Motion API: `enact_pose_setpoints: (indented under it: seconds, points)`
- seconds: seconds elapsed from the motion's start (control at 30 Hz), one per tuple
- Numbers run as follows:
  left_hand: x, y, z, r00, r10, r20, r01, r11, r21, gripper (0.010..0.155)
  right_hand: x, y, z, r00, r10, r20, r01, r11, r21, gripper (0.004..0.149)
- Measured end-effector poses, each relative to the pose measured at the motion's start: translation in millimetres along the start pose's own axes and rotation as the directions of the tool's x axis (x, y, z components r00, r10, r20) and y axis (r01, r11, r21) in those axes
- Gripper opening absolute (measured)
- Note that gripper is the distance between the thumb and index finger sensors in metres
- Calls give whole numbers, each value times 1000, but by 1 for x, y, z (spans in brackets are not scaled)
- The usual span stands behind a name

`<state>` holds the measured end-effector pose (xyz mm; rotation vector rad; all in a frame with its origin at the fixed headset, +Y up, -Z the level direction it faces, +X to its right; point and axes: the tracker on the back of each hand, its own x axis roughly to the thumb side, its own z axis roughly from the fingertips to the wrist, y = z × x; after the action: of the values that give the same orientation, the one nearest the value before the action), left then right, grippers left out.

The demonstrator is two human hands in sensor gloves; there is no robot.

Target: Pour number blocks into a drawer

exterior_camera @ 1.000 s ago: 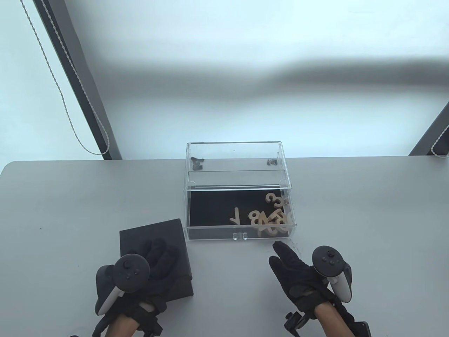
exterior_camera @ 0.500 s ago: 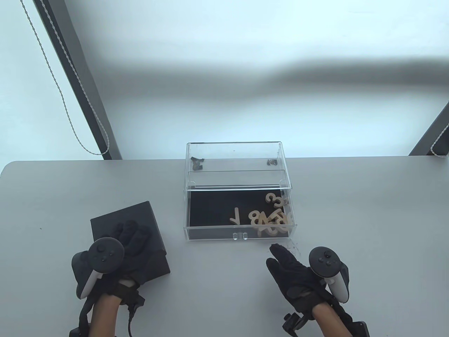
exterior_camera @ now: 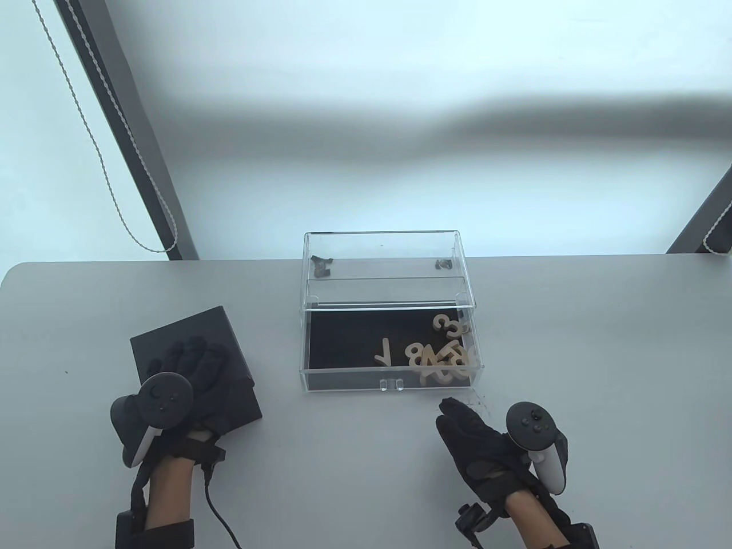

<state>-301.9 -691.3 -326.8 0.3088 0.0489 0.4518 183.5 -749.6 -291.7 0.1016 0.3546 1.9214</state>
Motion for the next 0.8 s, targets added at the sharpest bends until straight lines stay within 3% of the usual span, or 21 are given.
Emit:
enact_pose_setpoints:
  seconds: [0.37, 0.53, 0.8]
  points:
    - [4, 6, 7, 996, 81, 41, -84, 993, 87, 58, 0, 15, -7, 996, -85, -22, 85, 996, 1, 80]
    - [22, 19, 17, 991, 92, 99, -104, 987, 119, 58, 2, 21, -18, 977, -204, -54, 205, 979, 14, 79]
    - [52, 11, 39, 975, 114, 190, -128, 990, 63, 59, 7, 31, -48, 967, -235, -96, 239, 970, 39, 78]
